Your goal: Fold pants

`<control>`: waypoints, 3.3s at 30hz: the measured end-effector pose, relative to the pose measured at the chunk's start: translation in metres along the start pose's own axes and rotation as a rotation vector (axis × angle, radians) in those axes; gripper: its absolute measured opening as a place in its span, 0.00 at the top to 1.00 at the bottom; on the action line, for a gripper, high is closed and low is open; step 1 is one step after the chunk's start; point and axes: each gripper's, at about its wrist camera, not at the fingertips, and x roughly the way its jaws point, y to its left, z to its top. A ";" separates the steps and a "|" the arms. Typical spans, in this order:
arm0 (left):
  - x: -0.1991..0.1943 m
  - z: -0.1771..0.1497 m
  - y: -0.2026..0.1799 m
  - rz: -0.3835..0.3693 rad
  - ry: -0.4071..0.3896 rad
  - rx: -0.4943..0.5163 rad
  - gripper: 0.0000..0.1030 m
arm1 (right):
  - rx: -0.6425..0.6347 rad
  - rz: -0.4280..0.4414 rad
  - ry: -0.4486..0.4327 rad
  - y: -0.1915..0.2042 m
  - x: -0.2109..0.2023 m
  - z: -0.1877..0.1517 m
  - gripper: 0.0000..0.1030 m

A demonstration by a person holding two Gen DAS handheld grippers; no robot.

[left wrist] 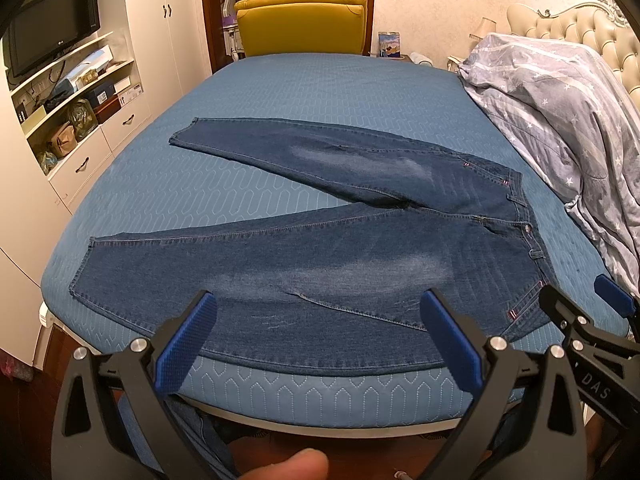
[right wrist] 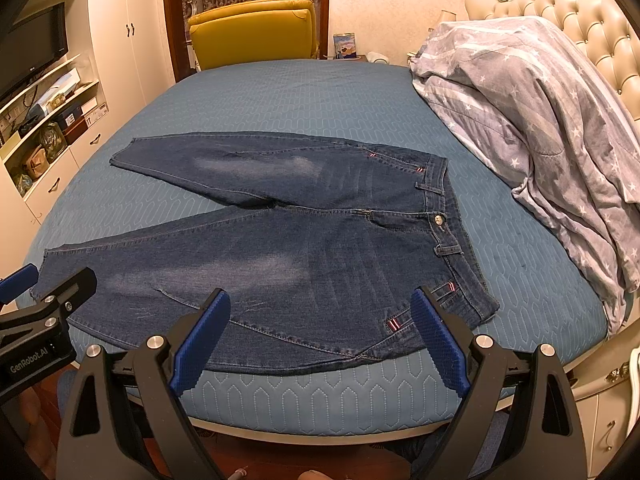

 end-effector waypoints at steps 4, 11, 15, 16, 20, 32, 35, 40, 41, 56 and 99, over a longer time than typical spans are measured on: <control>0.000 0.000 0.000 0.000 0.001 0.000 0.01 | 0.000 0.001 0.000 0.000 0.000 0.000 0.15; 0.000 0.000 0.000 -0.001 0.000 0.000 0.01 | 0.000 0.000 0.001 0.000 0.000 -0.001 0.15; 0.000 0.000 0.000 -0.001 0.000 0.000 0.01 | -0.002 0.001 0.001 0.000 0.000 -0.001 0.15; 0.000 0.000 0.000 -0.001 0.000 0.000 0.01 | -0.002 0.000 0.001 0.000 0.000 -0.001 0.15; 0.000 0.000 0.001 -0.001 0.000 0.000 0.01 | -0.002 0.002 -0.001 -0.001 0.001 -0.002 0.15; 0.029 -0.001 0.005 -0.035 0.034 0.000 0.01 | 0.097 0.146 0.145 -0.069 0.077 0.019 0.15; 0.047 0.001 0.010 -0.048 0.061 -0.013 0.01 | 0.088 0.092 0.183 -0.129 0.133 0.060 0.14; 0.080 0.010 0.028 -0.102 0.102 -0.098 0.01 | 0.146 0.060 0.301 -0.221 0.245 0.129 0.14; 0.085 0.011 0.031 -0.110 0.104 -0.108 0.01 | 0.130 0.017 0.304 -0.232 0.262 0.140 0.14; 0.145 0.029 0.100 -0.072 0.127 -0.215 0.01 | -0.216 0.008 0.429 -0.237 0.443 0.225 0.16; 0.471 0.210 0.292 -0.556 0.241 -1.008 0.57 | -0.196 0.205 0.112 -0.154 0.146 0.094 0.85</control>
